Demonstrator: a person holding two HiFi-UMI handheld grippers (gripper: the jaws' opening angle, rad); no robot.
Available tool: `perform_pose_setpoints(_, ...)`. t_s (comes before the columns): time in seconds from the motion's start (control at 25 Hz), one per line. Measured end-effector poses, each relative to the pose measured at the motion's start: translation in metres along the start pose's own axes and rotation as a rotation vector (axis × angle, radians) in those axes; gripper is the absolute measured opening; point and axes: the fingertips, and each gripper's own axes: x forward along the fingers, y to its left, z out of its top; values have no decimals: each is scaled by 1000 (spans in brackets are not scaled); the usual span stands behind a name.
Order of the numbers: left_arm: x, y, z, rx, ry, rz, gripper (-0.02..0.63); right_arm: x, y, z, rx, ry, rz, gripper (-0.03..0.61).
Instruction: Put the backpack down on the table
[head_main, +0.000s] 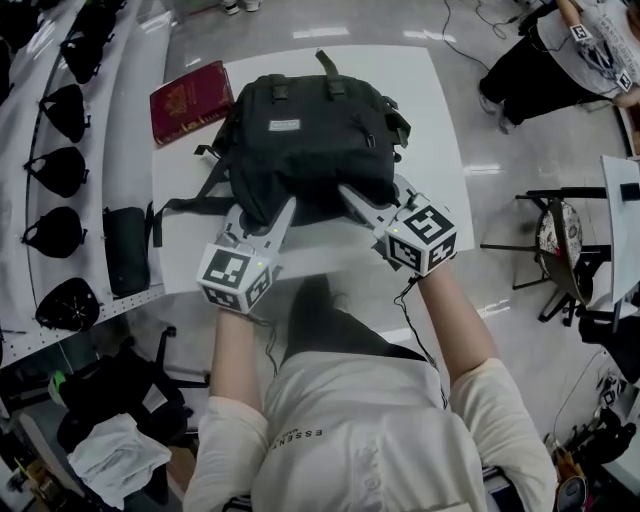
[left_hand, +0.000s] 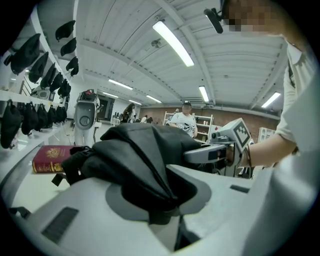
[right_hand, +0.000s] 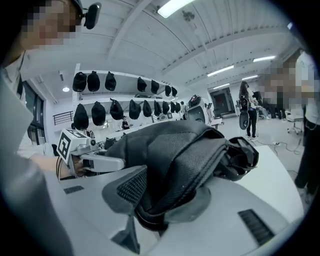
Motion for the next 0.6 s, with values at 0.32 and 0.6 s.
perform_pose_setpoints(0.32,-6,-22,-47,-25,33,-23,87,-16,6,-47,25,9,-58,164)
perform_pose_setpoints(0.6,-11,-29,-84,-86,63,-17,92,-20,14,-83,57,55,-64,167)
